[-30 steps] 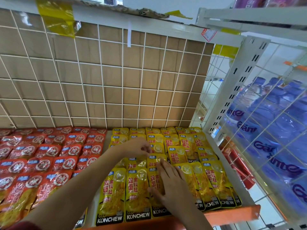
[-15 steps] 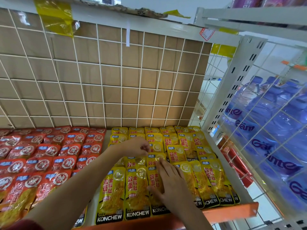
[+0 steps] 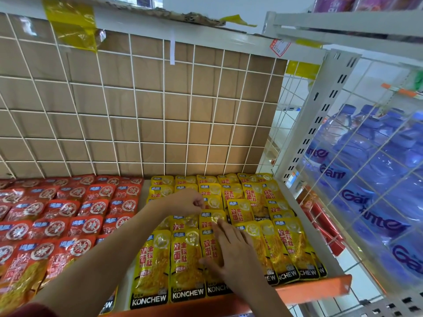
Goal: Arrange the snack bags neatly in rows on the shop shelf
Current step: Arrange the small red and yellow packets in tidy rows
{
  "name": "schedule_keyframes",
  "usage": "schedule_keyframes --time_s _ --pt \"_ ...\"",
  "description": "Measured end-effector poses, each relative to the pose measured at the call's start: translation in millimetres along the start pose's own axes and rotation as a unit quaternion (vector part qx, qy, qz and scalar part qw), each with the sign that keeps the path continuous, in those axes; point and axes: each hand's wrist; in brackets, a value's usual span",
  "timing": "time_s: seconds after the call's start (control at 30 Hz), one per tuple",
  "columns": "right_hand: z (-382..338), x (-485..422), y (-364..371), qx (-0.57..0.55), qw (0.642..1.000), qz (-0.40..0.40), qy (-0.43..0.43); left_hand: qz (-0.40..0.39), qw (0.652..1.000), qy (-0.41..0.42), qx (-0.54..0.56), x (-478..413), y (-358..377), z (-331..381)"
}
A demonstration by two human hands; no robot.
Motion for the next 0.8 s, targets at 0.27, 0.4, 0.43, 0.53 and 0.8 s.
schedule_keyframes --time_s 0.27,0.4,0.43,0.53,0.8 --pt "-0.8 0.0 -1.5 -0.009 1.0 -0.013 0.008 0.02 1.0 0.007 0.009 0.9 4.4 0.2" --pt "-1.8 0.2 -2.8 -0.008 1.0 -0.022 0.013 0.02 1.0 0.01 0.007 0.5 4.9 -2.8" --pt "-2.0 0.3 -2.8 -0.007 1.0 -0.022 0.014 0.021 1.0 0.01 0.006 0.4 5.3 -2.9" --pt "-2.6 0.2 -4.2 -0.012 1.0 -0.02 0.015 0.032 0.999 0.009 0.016 1.4 6.7 -3.9" --pt "-3.0 -4.3 -1.6 -0.032 0.999 -0.009 0.01 0.198 0.979 -0.053 0.02 4.3 3.3 -10.9"
Point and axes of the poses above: each hand's wrist, its own x-axis away from the middle knuckle, its own y-axis out of the palm, z = x × y, and after that the axes turned 6 degrees about y, right-handed
